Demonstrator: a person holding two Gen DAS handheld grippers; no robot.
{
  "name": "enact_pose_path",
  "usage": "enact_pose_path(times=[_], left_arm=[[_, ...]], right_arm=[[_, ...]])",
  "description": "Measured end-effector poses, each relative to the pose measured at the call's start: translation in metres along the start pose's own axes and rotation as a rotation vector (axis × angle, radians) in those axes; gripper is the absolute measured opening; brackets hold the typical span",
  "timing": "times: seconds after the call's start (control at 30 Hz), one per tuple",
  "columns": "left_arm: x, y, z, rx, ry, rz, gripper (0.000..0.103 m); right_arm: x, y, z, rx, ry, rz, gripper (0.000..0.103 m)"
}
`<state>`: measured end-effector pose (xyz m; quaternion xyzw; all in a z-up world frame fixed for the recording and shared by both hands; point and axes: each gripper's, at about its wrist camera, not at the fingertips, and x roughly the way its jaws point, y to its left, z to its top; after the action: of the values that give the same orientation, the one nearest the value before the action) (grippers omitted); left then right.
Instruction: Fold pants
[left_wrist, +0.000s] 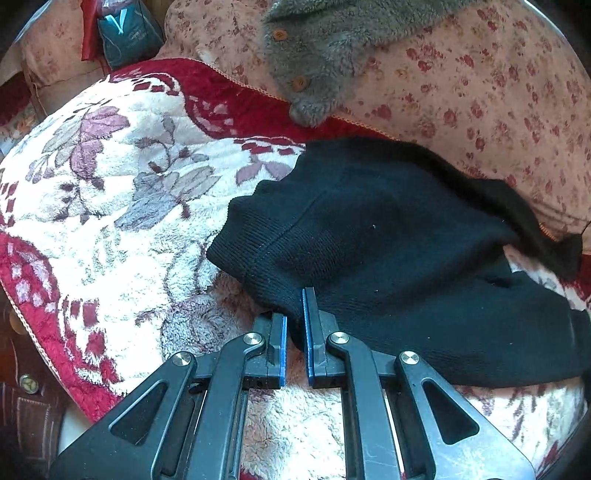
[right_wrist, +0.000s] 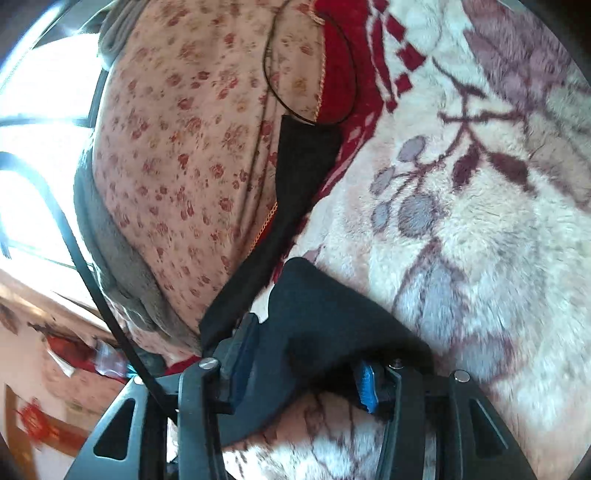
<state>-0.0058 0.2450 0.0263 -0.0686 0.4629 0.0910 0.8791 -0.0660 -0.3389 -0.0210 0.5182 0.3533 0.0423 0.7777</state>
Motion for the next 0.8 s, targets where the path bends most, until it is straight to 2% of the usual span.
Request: enact_pose_path(times=[0.07, 0.13, 0.27, 0.4, 0.47, 0.53, 0.6, 0.63, 0.7, 0.73, 0.77, 0.8], left_arm=[[-0.001, -0.003, -0.002, 0.013, -0.007, 0.017, 0.006], [-0.005, -0.007, -0.003, 0.033, -0.023, 0.027, 0.006], [-0.021, -0.013, -0.005, 0.067, -0.057, 0.024, 0.006], [-0.044, -0.016, -0.006, 0.06, -0.102, 0.012, 0.006], [-0.05, -0.015, -0.007, 0.051, -0.107, 0.003, 0.006], [-0.052, -0.016, -0.009, 0.054, -0.105, 0.01, 0.006], [-0.055, -0.014, -0.012, 0.042, -0.106, 0.014, 0.006], [-0.058, -0.012, -0.013, 0.034, -0.107, 0.009, 0.006], [-0.063, -0.009, -0.015, 0.02, -0.116, 0.004, 0.006], [-0.067, -0.007, -0.015, 0.014, -0.119, 0.003, 0.006], [-0.069, -0.006, -0.014, 0.011, -0.121, 0.001, 0.006], [-0.073, -0.005, -0.013, 0.005, -0.123, -0.006, 0.006]], right_arm=[[0.002, 0.005, 0.005, -0.053, -0.005, -0.035, 0.015], [-0.003, 0.008, 0.011, -0.09, -0.042, -0.072, 0.01], [-0.021, 0.024, 0.017, -0.183, -0.107, -0.108, 0.008], [-0.046, 0.056, 0.011, -0.383, -0.199, -0.182, 0.008], [-0.048, 0.064, 0.005, -0.464, -0.193, -0.22, 0.008], [-0.039, 0.06, -0.002, -0.5, -0.131, -0.317, 0.008], [-0.034, 0.039, -0.002, -0.426, -0.068, -0.37, 0.008], [-0.036, 0.031, -0.001, -0.386, -0.058, -0.36, 0.008], [-0.044, 0.014, 0.004, -0.295, -0.051, -0.281, 0.013], [-0.046, 0.009, 0.008, -0.258, -0.05, -0.244, 0.021], [-0.048, 0.004, 0.013, -0.225, -0.047, -0.222, 0.034], [-0.049, -0.001, 0.019, -0.183, -0.047, -0.198, 0.039]])
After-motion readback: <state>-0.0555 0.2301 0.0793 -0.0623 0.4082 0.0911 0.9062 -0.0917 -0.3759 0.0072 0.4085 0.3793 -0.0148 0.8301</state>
